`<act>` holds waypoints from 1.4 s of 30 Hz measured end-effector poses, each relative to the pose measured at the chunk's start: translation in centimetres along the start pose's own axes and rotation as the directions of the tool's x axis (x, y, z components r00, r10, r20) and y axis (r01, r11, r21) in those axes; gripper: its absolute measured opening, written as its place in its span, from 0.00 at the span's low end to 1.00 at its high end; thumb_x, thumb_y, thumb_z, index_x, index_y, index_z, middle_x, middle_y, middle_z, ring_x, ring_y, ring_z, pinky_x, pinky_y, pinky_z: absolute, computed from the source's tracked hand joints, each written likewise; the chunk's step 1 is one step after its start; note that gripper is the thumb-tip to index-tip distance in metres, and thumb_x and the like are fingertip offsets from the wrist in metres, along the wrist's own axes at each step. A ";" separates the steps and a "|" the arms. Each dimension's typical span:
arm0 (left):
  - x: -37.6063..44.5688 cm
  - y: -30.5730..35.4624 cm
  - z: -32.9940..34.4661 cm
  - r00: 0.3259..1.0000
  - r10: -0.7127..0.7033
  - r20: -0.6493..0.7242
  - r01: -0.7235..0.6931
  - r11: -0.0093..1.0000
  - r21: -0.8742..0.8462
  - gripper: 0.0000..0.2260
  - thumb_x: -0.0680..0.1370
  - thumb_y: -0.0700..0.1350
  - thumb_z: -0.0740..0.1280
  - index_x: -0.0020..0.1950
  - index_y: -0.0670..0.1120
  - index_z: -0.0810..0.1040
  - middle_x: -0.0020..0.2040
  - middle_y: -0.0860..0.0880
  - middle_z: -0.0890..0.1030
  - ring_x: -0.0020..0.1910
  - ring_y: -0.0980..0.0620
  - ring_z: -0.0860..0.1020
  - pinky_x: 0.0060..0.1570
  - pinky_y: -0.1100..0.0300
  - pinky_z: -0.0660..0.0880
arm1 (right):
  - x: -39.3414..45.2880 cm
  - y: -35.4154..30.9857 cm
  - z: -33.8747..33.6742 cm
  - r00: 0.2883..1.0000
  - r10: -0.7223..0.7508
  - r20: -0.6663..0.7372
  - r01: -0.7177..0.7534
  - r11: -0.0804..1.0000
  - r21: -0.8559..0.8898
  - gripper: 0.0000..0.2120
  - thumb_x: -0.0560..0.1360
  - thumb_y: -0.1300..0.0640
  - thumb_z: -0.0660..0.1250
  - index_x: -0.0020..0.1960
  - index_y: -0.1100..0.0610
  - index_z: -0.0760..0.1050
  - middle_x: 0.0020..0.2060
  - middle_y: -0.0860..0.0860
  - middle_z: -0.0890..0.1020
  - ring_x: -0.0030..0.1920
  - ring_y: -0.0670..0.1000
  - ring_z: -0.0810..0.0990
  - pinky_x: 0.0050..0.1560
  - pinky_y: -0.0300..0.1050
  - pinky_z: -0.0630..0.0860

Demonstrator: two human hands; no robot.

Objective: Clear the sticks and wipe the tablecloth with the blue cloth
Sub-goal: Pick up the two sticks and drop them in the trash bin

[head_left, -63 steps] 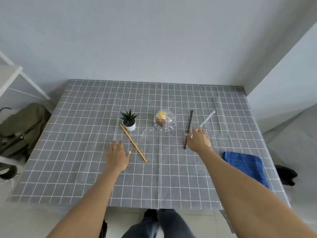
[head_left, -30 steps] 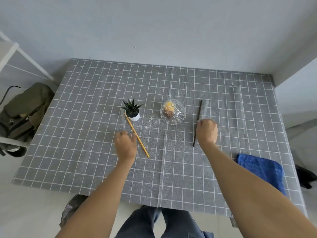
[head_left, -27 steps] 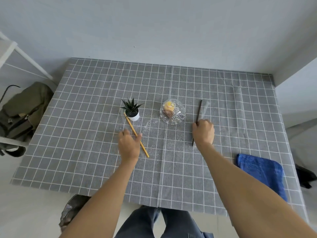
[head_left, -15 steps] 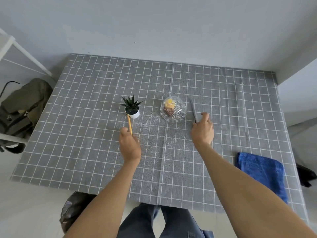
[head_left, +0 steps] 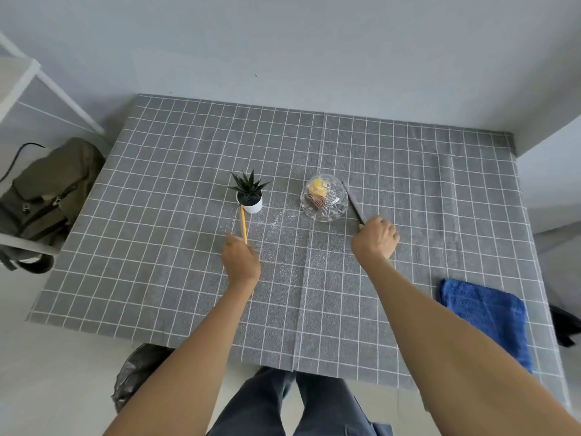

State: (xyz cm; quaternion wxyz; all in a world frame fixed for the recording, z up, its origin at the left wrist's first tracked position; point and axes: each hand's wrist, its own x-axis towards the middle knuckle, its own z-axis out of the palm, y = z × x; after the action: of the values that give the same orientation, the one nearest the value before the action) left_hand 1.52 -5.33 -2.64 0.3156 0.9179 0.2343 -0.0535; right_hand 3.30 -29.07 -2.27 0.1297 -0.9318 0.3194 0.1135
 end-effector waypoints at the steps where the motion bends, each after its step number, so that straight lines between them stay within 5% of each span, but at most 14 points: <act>1: 0.1 0.0 -0.1 1.000 -0.013 0.009 0.013 1.000 0.000 0.07 0.78 0.35 0.63 0.55 0.35 0.74 0.51 0.39 0.77 0.50 0.42 0.77 0.50 0.52 0.77 | -0.2 0.0 -0.1 1.000 0.001 -0.002 -0.001 1.000 0.003 0.19 0.78 0.58 0.63 0.66 0.65 0.66 0.62 0.60 0.74 0.64 0.59 0.71 0.67 0.54 0.65; 6: 1.1 -1.8 -1.1 0.987 -0.108 0.119 0.119 0.988 -0.094 0.09 0.79 0.35 0.60 0.54 0.35 0.78 0.50 0.38 0.81 0.46 0.40 0.80 0.43 0.50 0.78 | -1.3 -0.2 -0.5 0.998 0.048 -0.046 -0.036 0.975 0.220 0.11 0.75 0.67 0.63 0.57 0.61 0.71 0.43 0.53 0.81 0.44 0.53 0.78 0.65 0.56 0.68; 9: 0.8 -2.8 -2.3 0.957 -0.183 0.227 0.252 0.912 -0.324 0.10 0.80 0.35 0.61 0.58 0.36 0.77 0.51 0.40 0.82 0.42 0.47 0.79 0.39 0.59 0.76 | -3.1 0.0 -0.7 0.998 0.062 -0.031 -0.039 0.877 0.479 0.05 0.76 0.66 0.63 0.48 0.61 0.77 0.38 0.51 0.80 0.39 0.51 0.79 0.49 0.52 0.78; 12: 0.1 -3.5 -3.4 0.908 -0.195 0.370 0.373 0.779 -0.504 0.09 0.79 0.35 0.61 0.56 0.34 0.77 0.42 0.43 0.81 0.41 0.50 0.80 0.46 0.60 0.78 | -5.3 0.1 -0.8 0.995 0.048 0.090 -0.094 0.767 0.635 0.10 0.79 0.63 0.60 0.45 0.59 0.80 0.36 0.51 0.82 0.33 0.45 0.78 0.30 0.35 0.73; 17: -1.2 -5.2 -5.3 0.889 -0.121 0.443 0.388 0.715 -0.582 0.09 0.78 0.33 0.62 0.56 0.32 0.77 0.41 0.44 0.81 0.40 0.50 0.80 0.39 0.66 0.80 | -8.6 0.0 0.2 0.969 0.048 0.244 -0.225 0.587 0.778 0.12 0.78 0.64 0.62 0.40 0.59 0.81 0.35 0.52 0.83 0.36 0.48 0.82 0.42 0.41 0.79; 23: -3.3 -7.4 -7.2 0.871 -0.107 0.480 0.417 0.678 -0.605 0.09 0.78 0.32 0.62 0.56 0.32 0.77 0.42 0.42 0.81 0.40 0.50 0.80 0.36 0.67 0.79 | -12.6 -0.6 1.1 0.912 -0.050 0.407 -0.353 0.409 0.842 0.08 0.78 0.61 0.65 0.43 0.63 0.80 0.37 0.56 0.83 0.36 0.51 0.82 0.43 0.39 0.79; 29: -5.1 -10.6 -10.0 0.888 -0.131 0.440 0.406 0.670 -0.621 0.10 0.78 0.32 0.62 0.58 0.33 0.77 0.42 0.44 0.82 0.41 0.50 0.81 0.37 0.65 0.80 | -15.6 -2.4 1.5 0.861 -0.165 0.481 -0.332 0.533 0.778 0.08 0.77 0.62 0.65 0.44 0.65 0.80 0.35 0.56 0.82 0.35 0.50 0.81 0.34 0.36 0.76; 33: -7.1 -12.8 -11.6 0.908 -0.173 0.382 0.394 0.665 -0.634 0.11 0.78 0.32 0.62 0.59 0.32 0.76 0.44 0.42 0.82 0.40 0.52 0.81 0.35 0.67 0.79 | -17.1 -3.8 2.3 0.841 -0.223 0.493 -0.268 0.621 0.737 0.07 0.76 0.64 0.66 0.43 0.66 0.80 0.33 0.57 0.83 0.33 0.51 0.81 0.43 0.41 0.80; 36: -9.1 -14.5 -12.4 0.919 -0.221 0.326 0.388 0.652 -0.652 0.11 0.79 0.34 0.62 0.59 0.33 0.77 0.45 0.43 0.82 0.40 0.54 0.81 0.34 0.69 0.77 | -18.6 -4.8 2.4 0.814 -0.305 0.495 -0.171 0.687 0.706 0.08 0.76 0.62 0.67 0.41 0.63 0.81 0.33 0.55 0.83 0.33 0.50 0.81 0.33 0.36 0.76; 42: -14.4 -18.8 -13.2 0.906 -0.330 0.264 0.417 0.595 -0.687 0.10 0.78 0.35 0.63 0.57 0.33 0.78 0.42 0.46 0.83 0.35 0.58 0.82 0.32 0.71 0.76 | -23.0 -6.1 3.0 0.752 -0.409 0.517 -0.041 0.754 0.656 0.09 0.77 0.61 0.66 0.40 0.61 0.81 0.28 0.51 0.83 0.29 0.46 0.81 0.29 0.33 0.73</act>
State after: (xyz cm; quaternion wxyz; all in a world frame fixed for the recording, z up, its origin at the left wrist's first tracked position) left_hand -20.61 9.96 0.94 0.6485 0.6404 0.4053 -0.0707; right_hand -11.03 -10.45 2.72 0.5443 -0.7667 0.1753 0.2919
